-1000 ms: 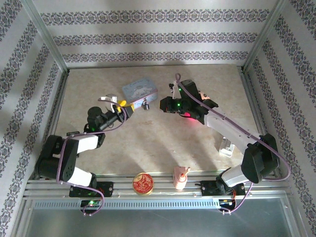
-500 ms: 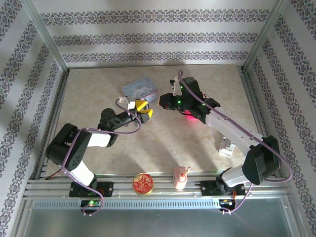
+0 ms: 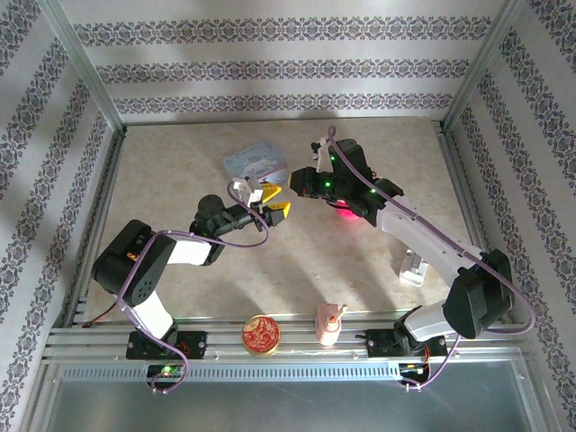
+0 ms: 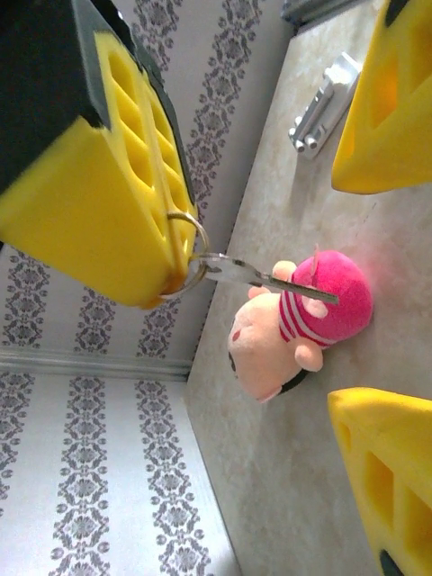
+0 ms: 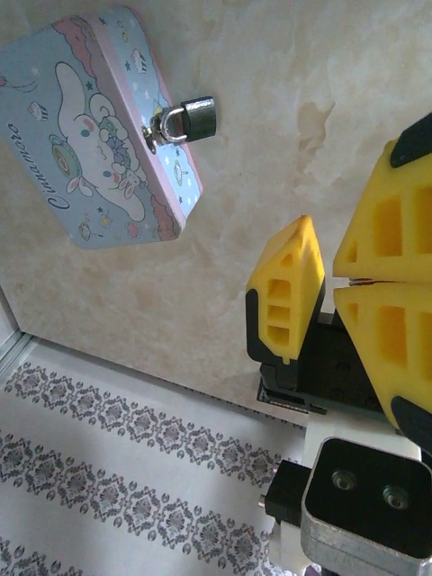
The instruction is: Unlock a padlock with a key
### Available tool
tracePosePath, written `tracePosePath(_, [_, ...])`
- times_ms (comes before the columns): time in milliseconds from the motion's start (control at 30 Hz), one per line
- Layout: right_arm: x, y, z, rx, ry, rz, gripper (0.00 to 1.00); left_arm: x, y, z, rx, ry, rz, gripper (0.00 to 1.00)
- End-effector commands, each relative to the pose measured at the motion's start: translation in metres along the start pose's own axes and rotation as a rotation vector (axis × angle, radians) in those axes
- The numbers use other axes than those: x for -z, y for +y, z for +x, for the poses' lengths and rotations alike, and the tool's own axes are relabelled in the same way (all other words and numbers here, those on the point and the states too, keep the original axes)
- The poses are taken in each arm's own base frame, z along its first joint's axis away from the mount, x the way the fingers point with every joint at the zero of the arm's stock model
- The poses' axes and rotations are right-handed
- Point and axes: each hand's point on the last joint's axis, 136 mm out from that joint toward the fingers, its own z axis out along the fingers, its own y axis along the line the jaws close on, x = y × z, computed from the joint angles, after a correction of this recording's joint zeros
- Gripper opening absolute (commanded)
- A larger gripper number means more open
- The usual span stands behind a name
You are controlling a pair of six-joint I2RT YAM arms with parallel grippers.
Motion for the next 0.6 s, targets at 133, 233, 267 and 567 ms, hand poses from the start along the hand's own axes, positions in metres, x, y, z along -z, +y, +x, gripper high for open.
tracePosePath(133, [0.009,0.019,-0.012,0.019,-0.047,-0.050,0.00,-0.010,0.009,-0.001,-0.061,-0.003,-0.052,0.58])
tracePosePath(233, [0.009,0.020,-0.010,0.020,-0.046,-0.050,0.00,-0.012,0.010,-0.001,-0.065,0.001,-0.056,0.55])
tracePosePath(267, [0.010,0.020,-0.010,0.020,-0.047,-0.051,0.00,-0.012,0.011,-0.002,-0.068,0.000,-0.057,0.52])
tracePosePath(567, [0.007,0.020,-0.007,0.016,-0.040,-0.052,0.00,-0.021,0.009,-0.003,-0.096,0.016,-0.051,0.42])
